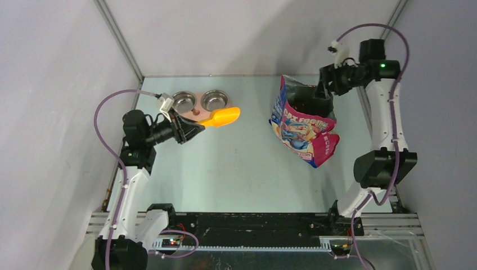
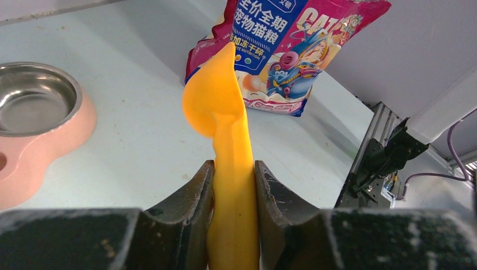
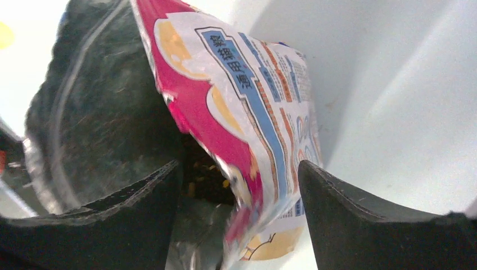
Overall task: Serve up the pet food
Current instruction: Collect the pet food from the pet food bag.
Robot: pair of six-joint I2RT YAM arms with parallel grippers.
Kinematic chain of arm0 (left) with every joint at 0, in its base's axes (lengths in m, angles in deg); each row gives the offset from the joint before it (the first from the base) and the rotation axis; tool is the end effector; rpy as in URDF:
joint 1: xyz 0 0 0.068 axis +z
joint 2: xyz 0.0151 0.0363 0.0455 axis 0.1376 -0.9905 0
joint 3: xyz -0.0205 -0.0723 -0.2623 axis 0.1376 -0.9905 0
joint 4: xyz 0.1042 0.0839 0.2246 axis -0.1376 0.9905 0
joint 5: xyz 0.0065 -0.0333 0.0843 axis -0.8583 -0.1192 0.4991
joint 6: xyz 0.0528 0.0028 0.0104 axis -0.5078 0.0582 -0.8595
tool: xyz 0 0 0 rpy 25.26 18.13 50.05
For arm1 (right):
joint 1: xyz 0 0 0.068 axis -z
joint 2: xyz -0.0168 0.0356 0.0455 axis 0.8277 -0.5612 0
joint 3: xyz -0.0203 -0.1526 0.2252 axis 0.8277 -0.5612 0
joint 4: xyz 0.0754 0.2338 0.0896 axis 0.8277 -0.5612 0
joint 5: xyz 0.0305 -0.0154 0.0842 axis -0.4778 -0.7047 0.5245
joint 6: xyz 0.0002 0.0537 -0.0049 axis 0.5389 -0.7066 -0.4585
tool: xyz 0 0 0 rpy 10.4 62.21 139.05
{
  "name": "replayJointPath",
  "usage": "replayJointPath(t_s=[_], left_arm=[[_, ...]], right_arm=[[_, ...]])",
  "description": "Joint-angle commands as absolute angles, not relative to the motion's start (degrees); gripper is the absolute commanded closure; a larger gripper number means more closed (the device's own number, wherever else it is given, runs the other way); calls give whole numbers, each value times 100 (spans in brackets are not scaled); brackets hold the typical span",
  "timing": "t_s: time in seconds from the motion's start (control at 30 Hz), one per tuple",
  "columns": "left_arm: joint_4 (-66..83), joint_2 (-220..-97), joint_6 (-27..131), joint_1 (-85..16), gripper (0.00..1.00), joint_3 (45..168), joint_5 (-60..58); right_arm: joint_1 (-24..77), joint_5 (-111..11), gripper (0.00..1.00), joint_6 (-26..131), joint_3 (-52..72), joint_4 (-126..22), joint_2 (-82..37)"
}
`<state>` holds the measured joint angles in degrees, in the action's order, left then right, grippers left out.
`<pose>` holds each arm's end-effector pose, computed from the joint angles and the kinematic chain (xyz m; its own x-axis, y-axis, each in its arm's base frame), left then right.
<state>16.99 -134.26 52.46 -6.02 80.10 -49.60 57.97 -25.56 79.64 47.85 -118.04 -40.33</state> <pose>0.1950 -0.0234 0.3387 -0.3610 -0.1297 -0.9235 0.7436 0.5576 -0.3690 0.3472 0.0059 0.4116 -0.6379 -0.2724 -0.7203 -0.5488 0.8170 0.1771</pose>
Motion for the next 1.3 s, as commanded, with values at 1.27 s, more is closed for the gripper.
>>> replayJointPath(t_s=[1.27], left_arm=[[1139, -13280, 5301, -571, 100, 7884, -5005]], right_arm=[[7359, 1832, 34, 7923, 4007, -12447, -4922]])
